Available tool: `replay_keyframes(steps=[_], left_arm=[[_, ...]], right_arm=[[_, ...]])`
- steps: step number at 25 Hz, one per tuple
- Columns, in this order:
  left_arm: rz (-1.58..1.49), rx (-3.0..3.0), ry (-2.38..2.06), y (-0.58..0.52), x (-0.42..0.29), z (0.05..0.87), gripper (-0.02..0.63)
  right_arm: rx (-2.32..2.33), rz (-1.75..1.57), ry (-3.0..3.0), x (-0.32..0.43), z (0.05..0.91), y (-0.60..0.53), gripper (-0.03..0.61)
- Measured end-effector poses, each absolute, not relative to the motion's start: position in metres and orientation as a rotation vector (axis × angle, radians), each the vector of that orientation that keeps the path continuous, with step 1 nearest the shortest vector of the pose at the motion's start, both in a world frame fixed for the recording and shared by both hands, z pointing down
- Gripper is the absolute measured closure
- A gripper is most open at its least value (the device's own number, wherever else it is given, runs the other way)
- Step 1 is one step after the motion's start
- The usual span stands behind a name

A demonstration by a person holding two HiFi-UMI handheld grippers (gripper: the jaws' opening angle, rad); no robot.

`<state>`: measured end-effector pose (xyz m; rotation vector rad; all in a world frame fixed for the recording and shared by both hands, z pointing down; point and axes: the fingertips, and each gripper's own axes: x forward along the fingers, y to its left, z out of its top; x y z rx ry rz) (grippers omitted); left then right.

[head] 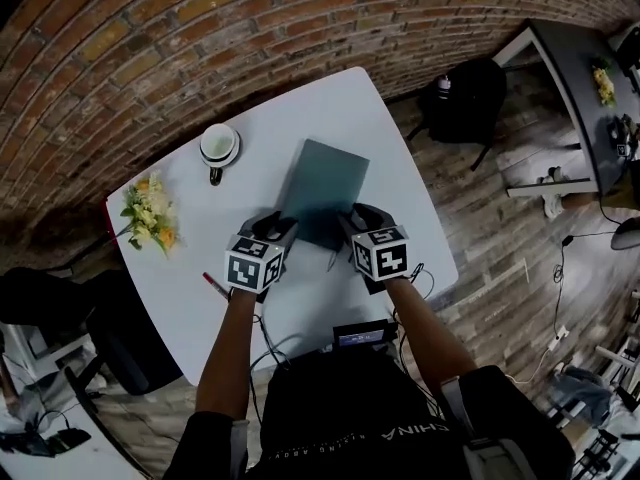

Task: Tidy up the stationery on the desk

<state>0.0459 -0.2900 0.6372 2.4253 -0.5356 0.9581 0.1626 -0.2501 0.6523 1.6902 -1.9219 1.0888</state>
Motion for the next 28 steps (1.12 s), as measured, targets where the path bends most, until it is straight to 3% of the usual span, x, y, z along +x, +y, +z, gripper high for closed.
replay_keyframes(steps=[14, 28], left_arm=[[0.878, 2.227, -0.662, -0.187, -0.061, 0.643, 0.433], [0.769, 2.147, -0.626, -0.145, -0.086, 0.643, 0.433]], right_arm=[[1.354, 0.932, -2.082, 0.061, 0.653, -0.220, 0.410], [1.280, 0.863, -2.078, 0.031, 0.657, -0.206, 0.405]])
